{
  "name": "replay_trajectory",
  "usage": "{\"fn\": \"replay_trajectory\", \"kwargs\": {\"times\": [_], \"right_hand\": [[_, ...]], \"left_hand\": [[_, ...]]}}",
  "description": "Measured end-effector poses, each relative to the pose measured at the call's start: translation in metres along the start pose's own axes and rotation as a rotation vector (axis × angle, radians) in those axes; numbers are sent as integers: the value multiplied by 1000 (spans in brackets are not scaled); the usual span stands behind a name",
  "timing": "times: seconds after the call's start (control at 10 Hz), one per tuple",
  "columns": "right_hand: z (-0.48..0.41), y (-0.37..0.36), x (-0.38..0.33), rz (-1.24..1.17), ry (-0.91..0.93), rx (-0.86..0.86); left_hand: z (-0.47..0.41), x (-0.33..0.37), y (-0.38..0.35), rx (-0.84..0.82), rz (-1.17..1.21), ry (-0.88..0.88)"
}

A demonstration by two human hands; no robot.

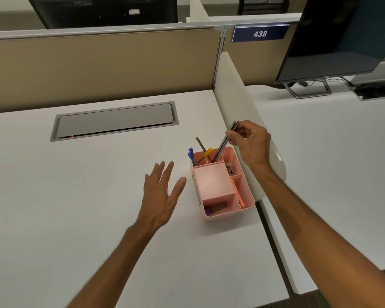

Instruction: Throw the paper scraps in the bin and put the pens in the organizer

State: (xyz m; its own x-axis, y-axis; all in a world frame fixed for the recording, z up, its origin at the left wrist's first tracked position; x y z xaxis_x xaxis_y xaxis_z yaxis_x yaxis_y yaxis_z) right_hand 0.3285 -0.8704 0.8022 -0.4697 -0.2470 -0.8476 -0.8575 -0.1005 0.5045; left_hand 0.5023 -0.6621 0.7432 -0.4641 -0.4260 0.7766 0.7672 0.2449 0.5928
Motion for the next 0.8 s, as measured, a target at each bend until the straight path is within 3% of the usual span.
{"fn": "replay_trajectory", "kwargs": {"times": [0.4, 0.7, 0.8], "right_hand": [[3, -27, 28, 144, -120, -143], [0, -27, 37, 221, -71, -176], [0, -21, 38, 216, -95, -116]], "left_hand": [[6, 1, -3, -13, -16, 64], [6, 2, -8, 43, 7, 35], [7, 4, -5, 65, 30, 49]]}}
Point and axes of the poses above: each hand's wrist, its own z-axis away from the middle knuckle, its own y-axis out of the back of the hand, x = y × z, the point moved 4 cm from there along -z, towards the middle knuckle, and after that the axes turned 8 degrees about z, right-handed, at the moved point
